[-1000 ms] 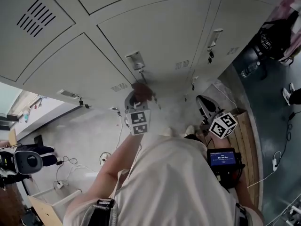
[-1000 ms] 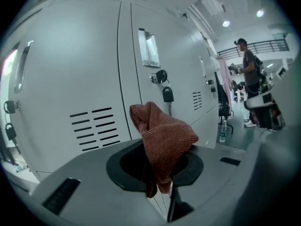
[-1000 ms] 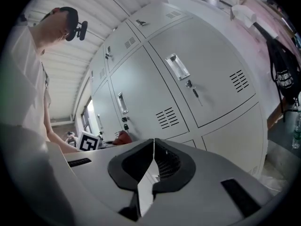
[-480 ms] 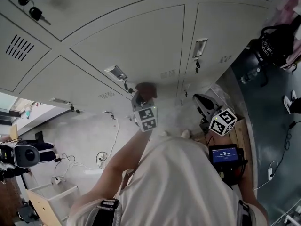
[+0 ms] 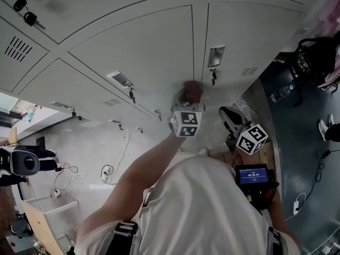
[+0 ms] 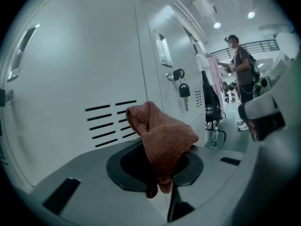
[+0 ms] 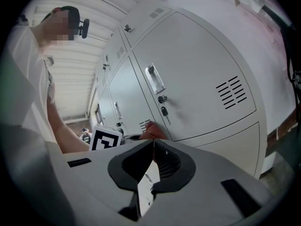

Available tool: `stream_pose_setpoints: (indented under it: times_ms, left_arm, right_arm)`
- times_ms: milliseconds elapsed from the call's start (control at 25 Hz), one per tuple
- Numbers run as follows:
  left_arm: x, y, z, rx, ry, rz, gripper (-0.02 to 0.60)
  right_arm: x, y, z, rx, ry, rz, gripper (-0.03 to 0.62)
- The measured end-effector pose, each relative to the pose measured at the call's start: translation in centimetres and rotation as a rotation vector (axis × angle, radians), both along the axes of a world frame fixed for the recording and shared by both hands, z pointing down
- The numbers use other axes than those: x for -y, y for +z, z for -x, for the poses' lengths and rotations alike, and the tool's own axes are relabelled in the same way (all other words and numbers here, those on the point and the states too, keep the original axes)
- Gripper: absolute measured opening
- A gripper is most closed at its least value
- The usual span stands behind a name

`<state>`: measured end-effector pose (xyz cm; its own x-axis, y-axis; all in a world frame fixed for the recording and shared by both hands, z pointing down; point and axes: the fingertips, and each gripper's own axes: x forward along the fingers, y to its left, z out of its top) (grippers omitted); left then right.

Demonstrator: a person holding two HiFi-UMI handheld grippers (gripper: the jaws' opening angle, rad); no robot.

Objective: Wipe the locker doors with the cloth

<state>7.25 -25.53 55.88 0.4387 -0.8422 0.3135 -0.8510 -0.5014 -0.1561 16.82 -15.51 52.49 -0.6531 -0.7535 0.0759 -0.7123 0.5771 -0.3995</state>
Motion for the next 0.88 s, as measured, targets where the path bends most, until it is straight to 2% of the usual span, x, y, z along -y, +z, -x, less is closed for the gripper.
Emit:
stream_pose_setpoints:
  times_ms: [160,280,440,640,880]
  left_arm:
    - [0.1,-3.3,-1.9,-0.033,0.036,-0.039,0.072]
    - [0.2,-6.1,-0.8,-0.069,0.036,-0.065,0.072]
    - [-0.1,-6.5,4.9,-0.152,-0.054,-0.033,0.072]
    - [-0.7,-4.0,12.8,-0.12,-0.14,-0.011,0.072]
    - [-1.7,-1.6,23.3,-0.085,-0.321,0.025,0.072]
  right_arm:
    - [0.3,0.0,-1.2,0.007,0.0,0.0,0.018]
    - [0.7,-0.1,-1.4,0.017,-0.001,-0.003,0.018]
    - [0.9,0.0,-0.1,0.025,-0.025,-0.001,0.018]
    - [1.8,-0.3,2.7,0.016,-0.072,-0.008,0.018]
    - [2.4,-0.7,6.4,0.015,-0.122,-0.012,0.018]
